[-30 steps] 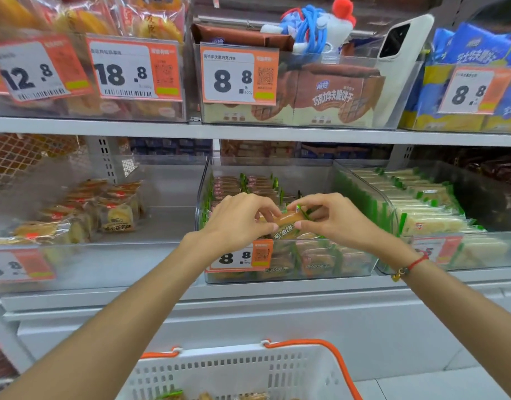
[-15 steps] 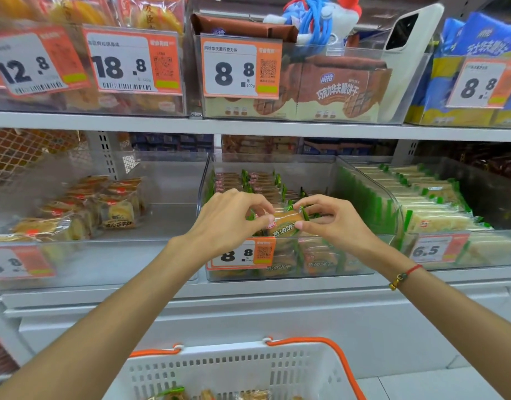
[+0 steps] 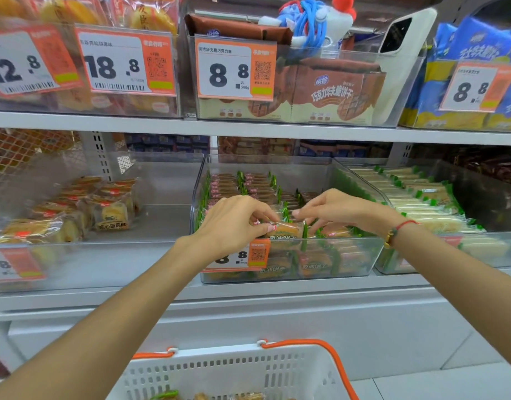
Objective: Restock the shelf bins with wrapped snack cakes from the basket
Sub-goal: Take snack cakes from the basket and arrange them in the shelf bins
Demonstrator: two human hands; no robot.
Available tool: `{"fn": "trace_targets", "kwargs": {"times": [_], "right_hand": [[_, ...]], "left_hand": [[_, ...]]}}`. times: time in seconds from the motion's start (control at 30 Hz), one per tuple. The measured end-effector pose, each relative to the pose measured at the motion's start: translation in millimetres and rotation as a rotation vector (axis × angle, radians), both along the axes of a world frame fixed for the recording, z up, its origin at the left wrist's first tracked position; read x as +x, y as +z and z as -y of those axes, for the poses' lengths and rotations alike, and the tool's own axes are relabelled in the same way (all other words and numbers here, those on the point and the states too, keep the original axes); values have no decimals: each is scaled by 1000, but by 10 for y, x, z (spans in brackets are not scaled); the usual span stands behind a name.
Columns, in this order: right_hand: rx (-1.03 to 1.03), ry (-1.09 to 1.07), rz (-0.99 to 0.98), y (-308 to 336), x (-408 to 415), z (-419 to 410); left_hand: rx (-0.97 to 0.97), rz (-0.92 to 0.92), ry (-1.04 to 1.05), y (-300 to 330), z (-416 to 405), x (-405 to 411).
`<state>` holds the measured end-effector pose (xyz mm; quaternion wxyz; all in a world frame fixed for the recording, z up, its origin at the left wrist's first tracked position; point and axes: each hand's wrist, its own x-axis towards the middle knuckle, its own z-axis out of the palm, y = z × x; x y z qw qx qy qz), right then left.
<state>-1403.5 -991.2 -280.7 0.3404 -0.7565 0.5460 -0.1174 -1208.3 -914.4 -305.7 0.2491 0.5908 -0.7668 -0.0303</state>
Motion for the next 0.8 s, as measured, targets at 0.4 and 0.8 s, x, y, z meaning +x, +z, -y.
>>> {"fn": "trace_targets", "kwargs": {"times": [0.4, 0.8], "right_hand": [[-114, -152, 68, 5, 269, -25], [-188, -156, 129, -53, 248, -112]], "left_hand": [[-61, -16, 7, 93, -12, -68], [-171, 192, -22, 171, -43, -34]]}}
